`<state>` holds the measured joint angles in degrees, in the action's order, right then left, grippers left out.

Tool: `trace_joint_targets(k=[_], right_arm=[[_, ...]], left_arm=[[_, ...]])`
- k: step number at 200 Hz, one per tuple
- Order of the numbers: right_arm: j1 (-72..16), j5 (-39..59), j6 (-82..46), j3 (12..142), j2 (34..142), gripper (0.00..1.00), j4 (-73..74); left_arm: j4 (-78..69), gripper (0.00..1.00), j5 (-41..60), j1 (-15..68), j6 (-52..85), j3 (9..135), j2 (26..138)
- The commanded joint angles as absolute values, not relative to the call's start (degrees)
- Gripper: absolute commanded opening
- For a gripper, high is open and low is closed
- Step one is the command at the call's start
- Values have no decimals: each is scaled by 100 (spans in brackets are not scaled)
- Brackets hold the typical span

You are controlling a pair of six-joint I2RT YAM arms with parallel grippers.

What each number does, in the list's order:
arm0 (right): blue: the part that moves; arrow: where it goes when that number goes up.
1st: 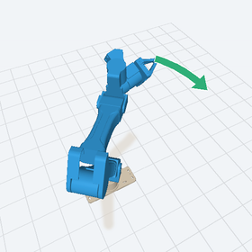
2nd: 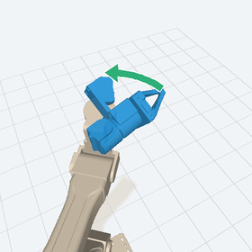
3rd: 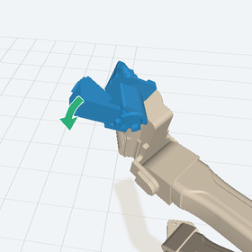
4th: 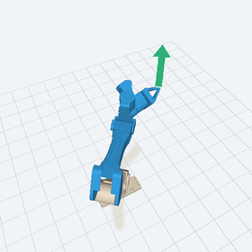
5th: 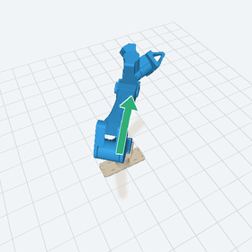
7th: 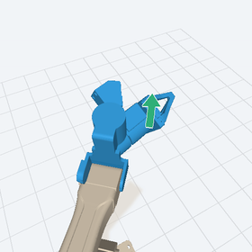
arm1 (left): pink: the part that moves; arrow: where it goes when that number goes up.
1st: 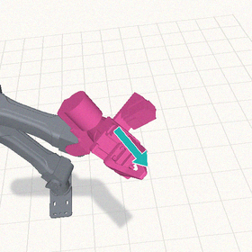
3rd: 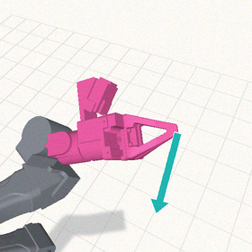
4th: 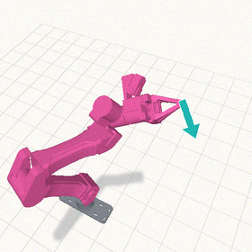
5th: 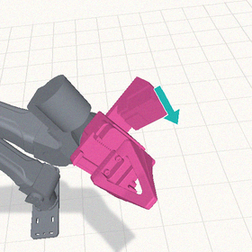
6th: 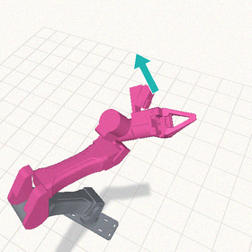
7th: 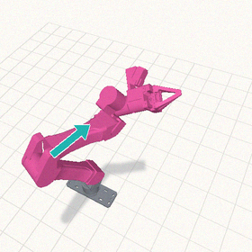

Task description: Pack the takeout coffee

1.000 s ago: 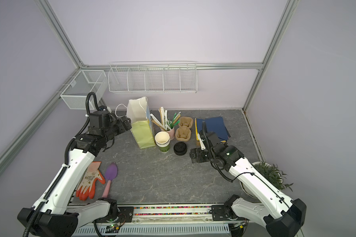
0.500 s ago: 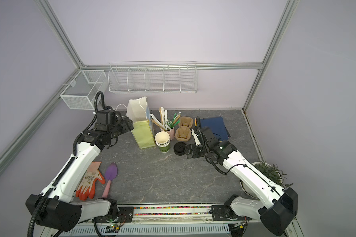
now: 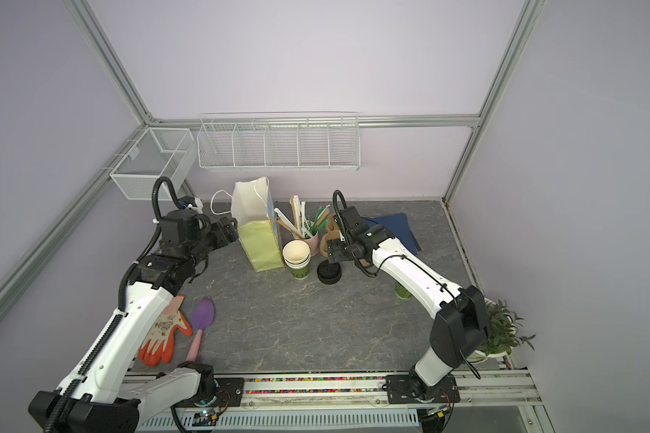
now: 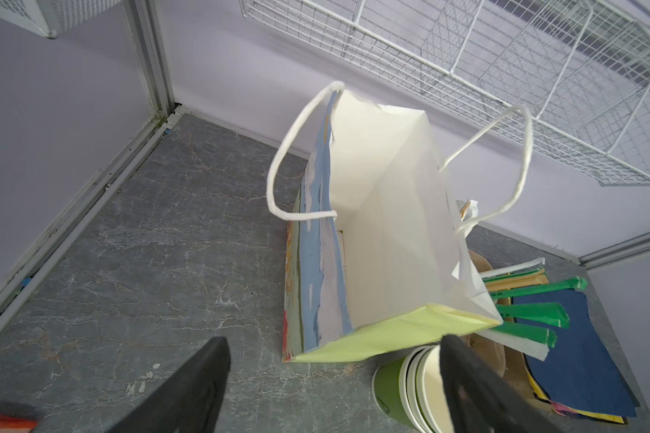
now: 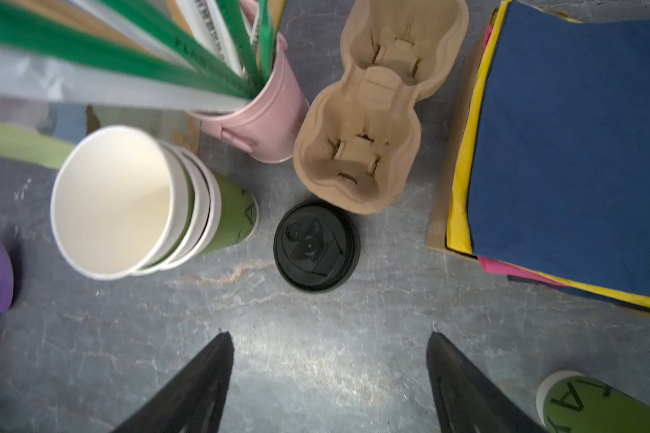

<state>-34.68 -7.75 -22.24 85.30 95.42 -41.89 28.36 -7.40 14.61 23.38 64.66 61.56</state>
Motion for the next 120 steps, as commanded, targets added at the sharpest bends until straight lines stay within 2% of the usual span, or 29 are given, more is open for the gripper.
trace_joint_targets(k=[1,41,120], right_arm=[[-3304,-909,-2613,8952,10014,79,-4204],[-3196,-1107,-3134,10005,11101,71,-4492],[-2836,-1294,-3268,11818,12772,61,-5127]], left_arm=[[2125,88,-704,1432,2136,5875,5650],[1323,89,-795,1433,2130,4957,4963],[1511,89,-1201,1430,2112,4955,4711]])
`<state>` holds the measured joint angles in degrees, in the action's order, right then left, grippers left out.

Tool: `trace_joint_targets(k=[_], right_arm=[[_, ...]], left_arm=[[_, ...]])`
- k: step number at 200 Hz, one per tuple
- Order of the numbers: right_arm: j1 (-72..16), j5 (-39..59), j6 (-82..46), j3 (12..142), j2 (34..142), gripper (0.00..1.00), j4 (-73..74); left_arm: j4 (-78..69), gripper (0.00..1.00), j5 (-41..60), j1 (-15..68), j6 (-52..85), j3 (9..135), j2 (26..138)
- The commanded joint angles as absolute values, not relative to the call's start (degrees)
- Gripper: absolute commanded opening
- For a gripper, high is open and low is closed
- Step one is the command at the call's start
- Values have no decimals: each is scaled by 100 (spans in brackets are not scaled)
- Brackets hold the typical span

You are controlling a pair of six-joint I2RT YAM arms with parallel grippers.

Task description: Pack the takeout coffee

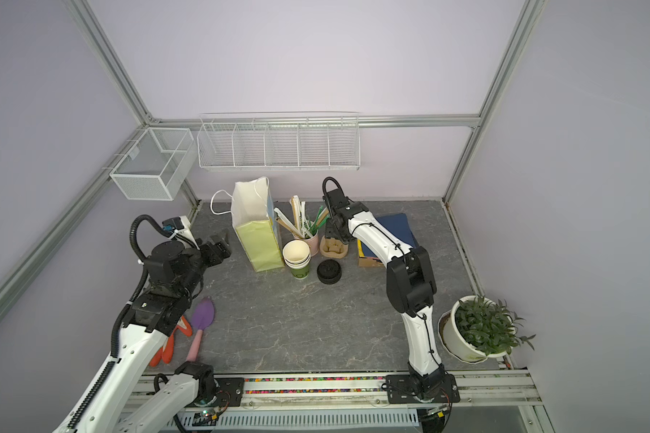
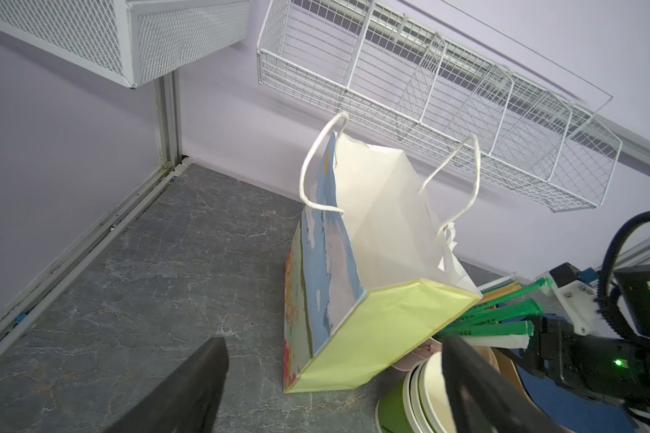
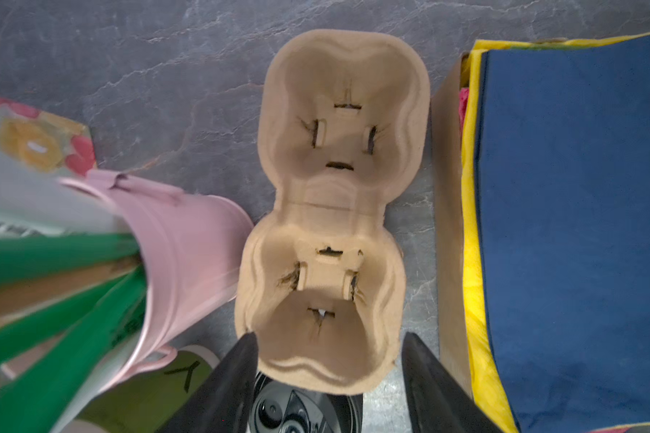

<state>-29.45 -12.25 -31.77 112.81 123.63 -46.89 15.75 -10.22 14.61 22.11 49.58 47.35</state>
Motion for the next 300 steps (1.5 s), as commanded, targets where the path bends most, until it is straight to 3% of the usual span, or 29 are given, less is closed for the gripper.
trace_joint_targets(k=[1,145,198,265,300], right_arm=[[-2833,-1289,-3255,11837,12784,60,-5130],[-2832,-1054,-2896,12686,13852,56,-4970],[-2839,-1124,-2764,12900,14033,51,-5052],[-2858,-1170,-2782,13141,14185,35,-5183],[-2864,-1167,-2794,13254,14247,34,-5313]], left_arm=[[1511,89,-1198,1431,2106,4956,4711],[1635,89,-2007,1941,1474,4948,4548],[1640,89,-1995,1939,1468,4953,4544],[1639,89,-1995,1938,1447,4957,4586],[1647,89,-1995,1938,1441,4952,4580]])
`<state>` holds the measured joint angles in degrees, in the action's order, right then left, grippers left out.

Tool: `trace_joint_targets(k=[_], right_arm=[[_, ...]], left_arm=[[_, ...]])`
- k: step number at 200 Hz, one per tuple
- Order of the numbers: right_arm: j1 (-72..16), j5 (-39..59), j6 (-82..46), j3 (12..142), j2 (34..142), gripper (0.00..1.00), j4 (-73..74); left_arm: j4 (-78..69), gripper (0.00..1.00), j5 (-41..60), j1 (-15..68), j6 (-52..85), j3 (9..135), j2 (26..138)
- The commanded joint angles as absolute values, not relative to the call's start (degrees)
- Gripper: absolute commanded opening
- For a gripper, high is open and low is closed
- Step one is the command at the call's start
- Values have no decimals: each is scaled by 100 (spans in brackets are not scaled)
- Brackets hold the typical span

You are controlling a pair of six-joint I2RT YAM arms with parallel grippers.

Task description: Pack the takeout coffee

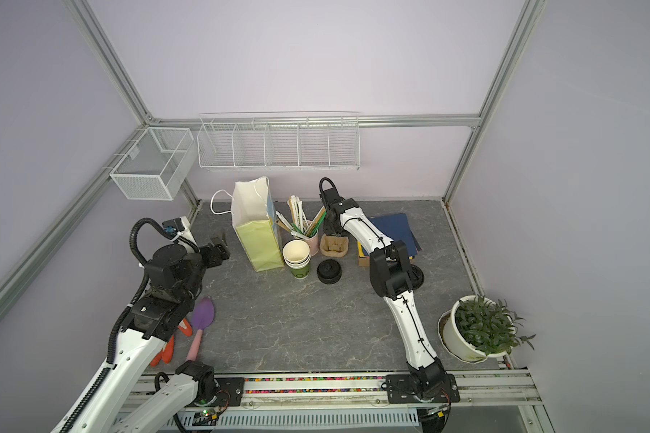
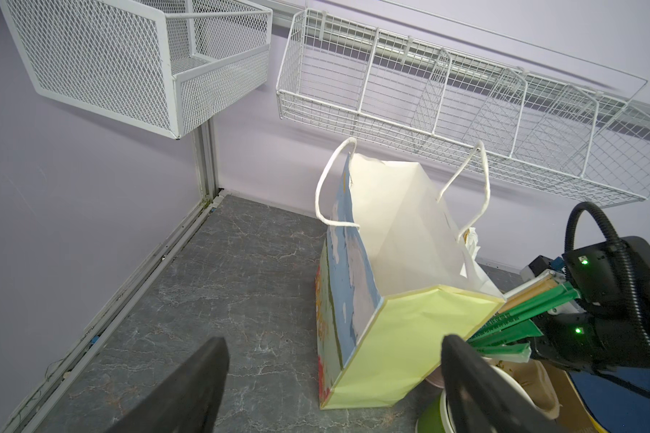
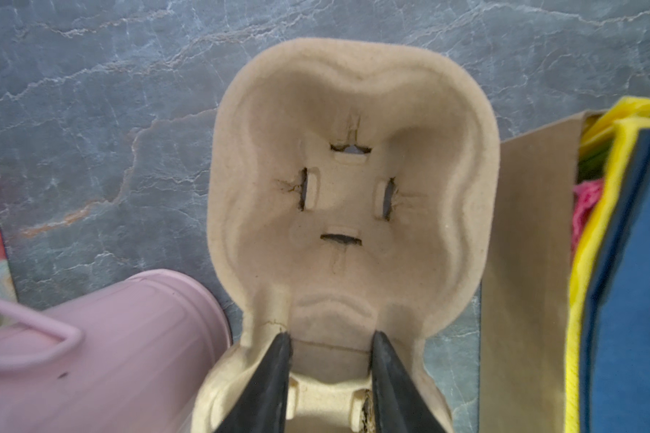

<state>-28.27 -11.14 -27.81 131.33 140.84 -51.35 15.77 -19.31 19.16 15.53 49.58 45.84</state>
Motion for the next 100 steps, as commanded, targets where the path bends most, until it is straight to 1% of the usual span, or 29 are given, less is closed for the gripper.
trace_joint_targets(k=[1,32,100], right_arm=[[-2860,-1168,-2795,13254,14243,34,-5311],[-2863,-1194,-2786,13299,14161,31,-5364],[-2861,-1223,-2701,13354,13899,32,-5386]], left_arm=[[1650,89,-1995,1936,1441,4950,4580],[1651,89,-2011,1937,1433,4949,4591],[1652,89,-2012,1941,1424,4948,4590]])
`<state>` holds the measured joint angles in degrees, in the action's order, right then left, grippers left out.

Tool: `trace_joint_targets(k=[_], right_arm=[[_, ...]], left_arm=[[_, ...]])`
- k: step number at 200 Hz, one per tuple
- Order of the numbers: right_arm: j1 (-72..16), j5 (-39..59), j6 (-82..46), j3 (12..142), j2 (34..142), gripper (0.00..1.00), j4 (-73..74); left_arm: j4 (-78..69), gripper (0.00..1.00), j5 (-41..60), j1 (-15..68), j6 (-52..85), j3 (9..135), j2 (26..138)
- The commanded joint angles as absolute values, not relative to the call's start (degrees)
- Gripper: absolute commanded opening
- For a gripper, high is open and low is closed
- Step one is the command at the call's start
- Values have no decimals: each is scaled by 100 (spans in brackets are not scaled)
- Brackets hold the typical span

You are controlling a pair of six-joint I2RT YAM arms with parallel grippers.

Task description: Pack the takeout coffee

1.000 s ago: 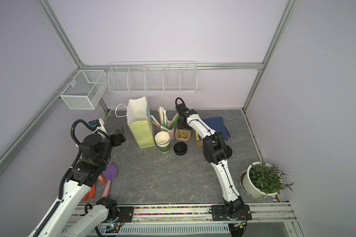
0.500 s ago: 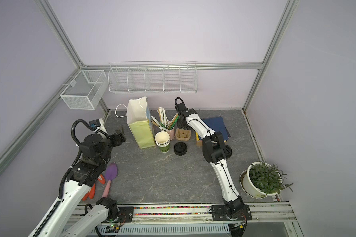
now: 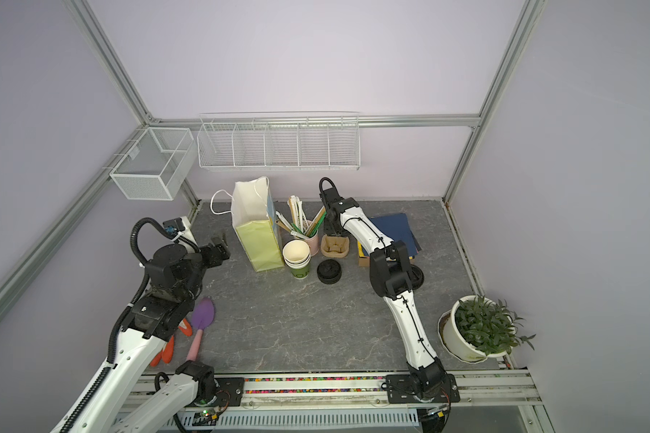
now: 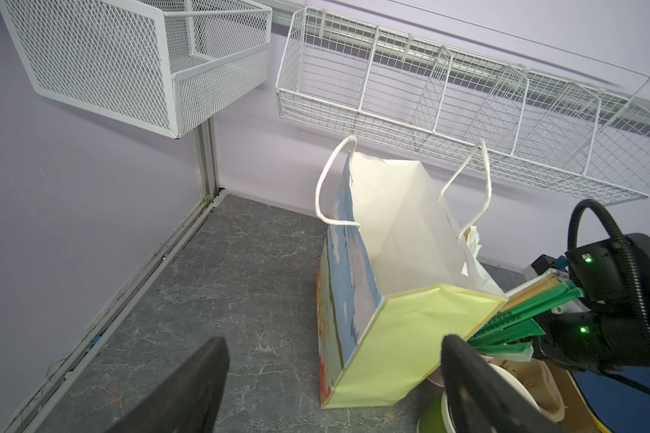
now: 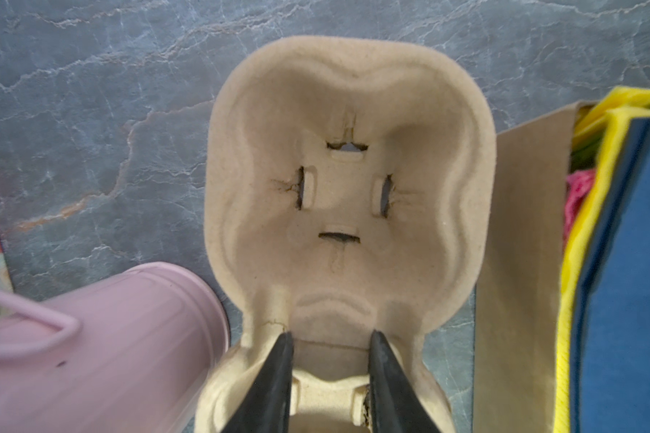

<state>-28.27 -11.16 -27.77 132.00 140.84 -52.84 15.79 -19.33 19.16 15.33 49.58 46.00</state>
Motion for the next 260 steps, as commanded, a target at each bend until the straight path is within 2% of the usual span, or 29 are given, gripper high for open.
trace_joint_targets(k=[1,60,101,137,165,222,260], right_arm=[[-2859,-1223,-2699,13357,13901,32,-5387],[-2870,-1371,-2611,13469,13826,32,-5441],[-2862,-1391,-2546,13489,13824,37,-5638],[-2861,-1351,-2514,13491,13837,32,-5636],[-2869,-1377,-2479,13500,13800,36,-5647],[-2863,-1399,-2421,13500,13728,35,-5645],[-2876,-1372,-2408,13475,13728,40,-5643]], left_arm=[[1652,89,-2008,1942,1428,4948,4593],[1638,89,-1999,1941,1413,4945,4599],[1644,89,-1991,1938,1415,4941,4626],[1632,89,-1984,1941,1415,4932,4625],[1634,89,-1982,1942,1413,4931,4635],[1627,89,-1961,1948,1406,4936,4641],[1630,89,-1960,1937,1406,4931,4657]])
